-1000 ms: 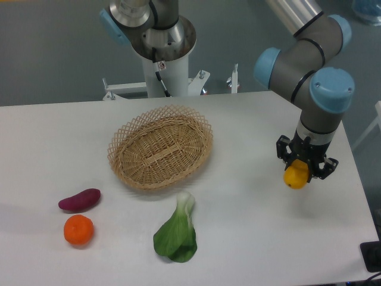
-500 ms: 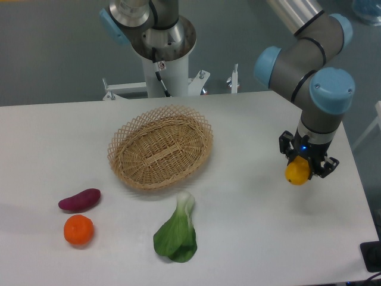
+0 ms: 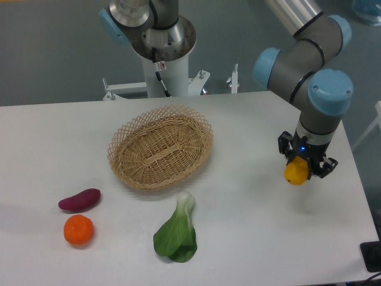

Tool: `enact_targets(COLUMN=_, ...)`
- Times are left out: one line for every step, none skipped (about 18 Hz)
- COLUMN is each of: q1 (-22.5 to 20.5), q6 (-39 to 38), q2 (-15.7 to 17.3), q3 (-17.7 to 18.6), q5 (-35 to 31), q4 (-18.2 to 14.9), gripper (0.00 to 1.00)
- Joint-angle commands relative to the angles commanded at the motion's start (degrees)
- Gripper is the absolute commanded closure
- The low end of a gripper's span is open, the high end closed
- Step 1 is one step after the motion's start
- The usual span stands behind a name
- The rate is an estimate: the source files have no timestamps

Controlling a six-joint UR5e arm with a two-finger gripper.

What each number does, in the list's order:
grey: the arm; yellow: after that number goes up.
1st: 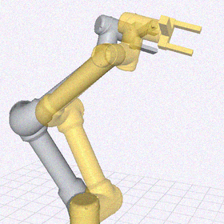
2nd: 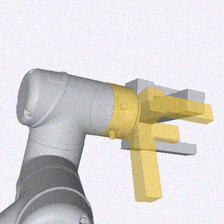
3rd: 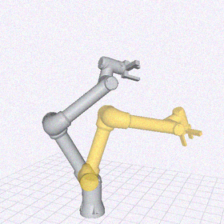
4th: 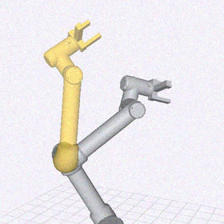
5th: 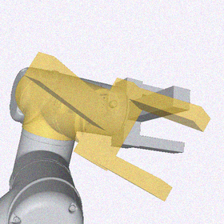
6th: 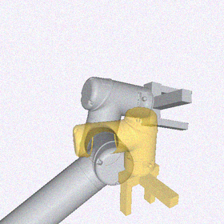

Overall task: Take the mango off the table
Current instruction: 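Hold the mango raised above the table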

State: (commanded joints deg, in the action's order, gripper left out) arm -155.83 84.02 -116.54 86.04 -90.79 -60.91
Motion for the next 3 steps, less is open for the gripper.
enact_targets(q1=0.00, q6=-0.09, q2=0.00, q3=0.09, q5=0.00, q4=0.09, gripper=0.51)
enact_targets(q1=0.09, q6=-0.09, q2=0.00, q3=0.09, q5=0.00, q4=0.09, gripper=0.51)
enact_targets(q1=0.00, q6=-0.09, q2=0.00, q3=0.09, q5=0.00, q4=0.09, gripper=0.51)
